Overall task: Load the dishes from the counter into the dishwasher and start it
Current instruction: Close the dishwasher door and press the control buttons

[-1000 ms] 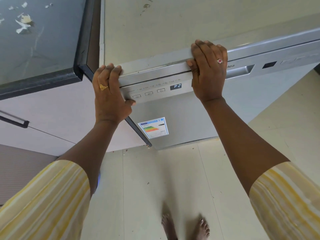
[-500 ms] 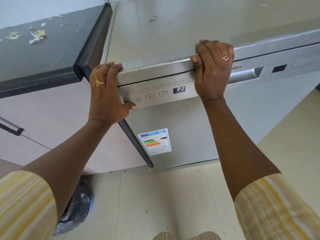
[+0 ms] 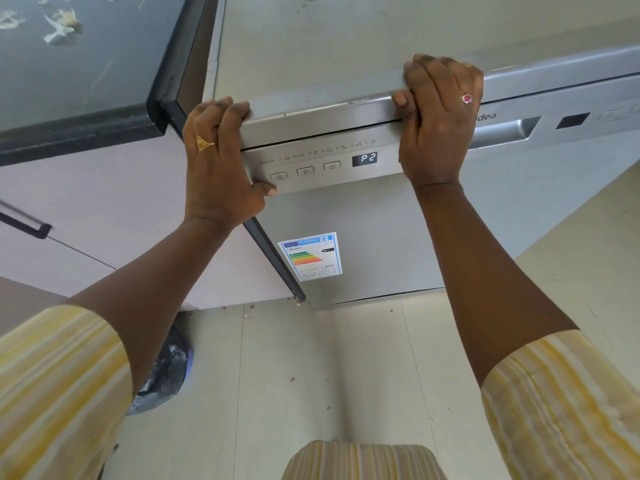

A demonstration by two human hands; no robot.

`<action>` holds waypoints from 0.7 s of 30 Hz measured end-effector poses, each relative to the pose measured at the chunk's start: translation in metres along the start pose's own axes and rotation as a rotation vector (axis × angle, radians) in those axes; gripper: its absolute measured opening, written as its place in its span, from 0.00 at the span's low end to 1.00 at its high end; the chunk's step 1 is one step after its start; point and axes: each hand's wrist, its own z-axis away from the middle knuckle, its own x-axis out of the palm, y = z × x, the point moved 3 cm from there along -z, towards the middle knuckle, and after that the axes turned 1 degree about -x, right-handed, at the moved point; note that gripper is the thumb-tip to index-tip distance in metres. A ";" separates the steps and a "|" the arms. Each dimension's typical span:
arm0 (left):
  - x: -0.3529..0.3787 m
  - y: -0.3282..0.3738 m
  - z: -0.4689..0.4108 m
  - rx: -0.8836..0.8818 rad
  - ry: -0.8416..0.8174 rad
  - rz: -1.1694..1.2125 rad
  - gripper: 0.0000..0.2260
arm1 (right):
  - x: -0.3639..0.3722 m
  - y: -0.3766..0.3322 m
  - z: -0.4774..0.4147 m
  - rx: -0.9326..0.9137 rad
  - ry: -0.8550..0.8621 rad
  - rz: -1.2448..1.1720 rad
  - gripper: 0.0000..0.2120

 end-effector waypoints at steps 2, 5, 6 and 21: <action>0.001 0.000 0.000 -0.013 -0.002 0.009 0.41 | -0.001 -0.001 -0.001 0.008 -0.013 0.005 0.20; 0.002 0.000 0.000 -0.050 -0.008 0.026 0.41 | -0.004 -0.004 -0.003 0.031 -0.042 0.008 0.18; 0.002 0.001 0.001 -0.062 -0.009 0.030 0.42 | -0.005 -0.004 -0.004 0.037 -0.062 0.012 0.18; -0.018 0.021 -0.004 -0.076 -0.298 -0.206 0.41 | -0.029 -0.023 -0.040 0.324 -0.778 0.100 0.16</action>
